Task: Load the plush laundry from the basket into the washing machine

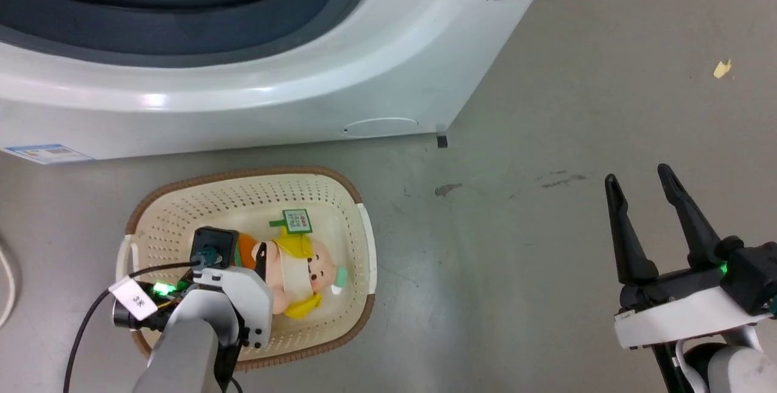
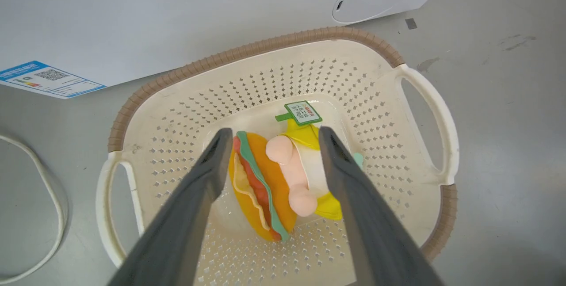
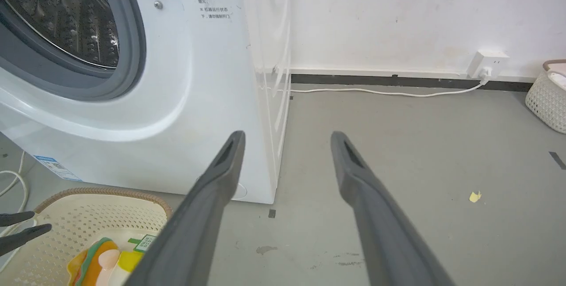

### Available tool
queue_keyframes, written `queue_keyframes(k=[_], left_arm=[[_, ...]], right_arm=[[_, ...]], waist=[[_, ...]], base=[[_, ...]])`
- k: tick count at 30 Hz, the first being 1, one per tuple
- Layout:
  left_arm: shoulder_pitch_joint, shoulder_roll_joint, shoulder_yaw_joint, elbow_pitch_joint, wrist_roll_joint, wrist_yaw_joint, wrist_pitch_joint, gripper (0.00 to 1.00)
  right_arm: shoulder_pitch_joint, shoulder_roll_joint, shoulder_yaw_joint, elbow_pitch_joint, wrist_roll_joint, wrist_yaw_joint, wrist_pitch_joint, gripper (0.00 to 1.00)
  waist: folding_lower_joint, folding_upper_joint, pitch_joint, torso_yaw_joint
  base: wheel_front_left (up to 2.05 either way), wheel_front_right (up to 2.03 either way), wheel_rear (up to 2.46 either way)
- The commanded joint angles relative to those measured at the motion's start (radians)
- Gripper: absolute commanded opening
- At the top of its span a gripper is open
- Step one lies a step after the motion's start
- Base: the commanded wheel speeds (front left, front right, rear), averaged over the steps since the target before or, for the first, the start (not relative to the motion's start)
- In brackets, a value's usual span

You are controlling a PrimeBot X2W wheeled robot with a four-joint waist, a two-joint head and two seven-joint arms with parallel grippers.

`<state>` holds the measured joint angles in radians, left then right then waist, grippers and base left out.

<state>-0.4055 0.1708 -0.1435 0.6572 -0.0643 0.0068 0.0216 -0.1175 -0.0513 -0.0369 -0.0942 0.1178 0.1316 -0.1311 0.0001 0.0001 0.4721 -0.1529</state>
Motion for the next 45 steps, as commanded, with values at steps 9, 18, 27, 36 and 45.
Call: queue_keyframes(k=[9,18,27,36,45], left_arm=[[-0.114,0.055,-0.041,0.124,-0.009,-0.01,0.043,1.0],[-0.201,0.094,-0.075,0.22,-0.017,-0.018,0.07,1.0],[-0.293,0.122,-0.129,0.315,-0.011,-0.026,0.11,1.0],[-0.38,0.149,-0.168,0.408,-0.019,-0.007,0.113,1.0],[-0.451,0.172,-0.216,0.501,-0.026,-0.009,0.089,0.0]], right_arm=[[-0.053,0.001,-0.008,-0.024,0.043,-0.001,-0.03,1.0],[-0.08,0.001,-0.013,-0.038,0.072,-0.001,-0.049,1.0],[-0.092,0.001,-0.024,-0.062,0.085,-0.001,-0.068,1.0],[-0.102,0.001,-0.03,-0.078,0.106,-0.001,-0.086,1.0],[-0.125,0.001,-0.029,-0.077,0.128,-0.001,-0.105,1.0]], waist=[[-0.0001,-0.0001,0.112,-0.037],[-0.0001,-0.0001,0.207,-0.066],[-0.0001,-0.0001,0.296,-0.08],[-0.0001,-0.0001,0.385,-0.096],[-0.0001,-0.0001,0.462,-0.12]], base=[[0.0,0.0,0.0],[0.0,0.0,0.0],[0.0,0.0,0.0],[0.0,0.0,0.0],[0.0,0.0,0.0]])
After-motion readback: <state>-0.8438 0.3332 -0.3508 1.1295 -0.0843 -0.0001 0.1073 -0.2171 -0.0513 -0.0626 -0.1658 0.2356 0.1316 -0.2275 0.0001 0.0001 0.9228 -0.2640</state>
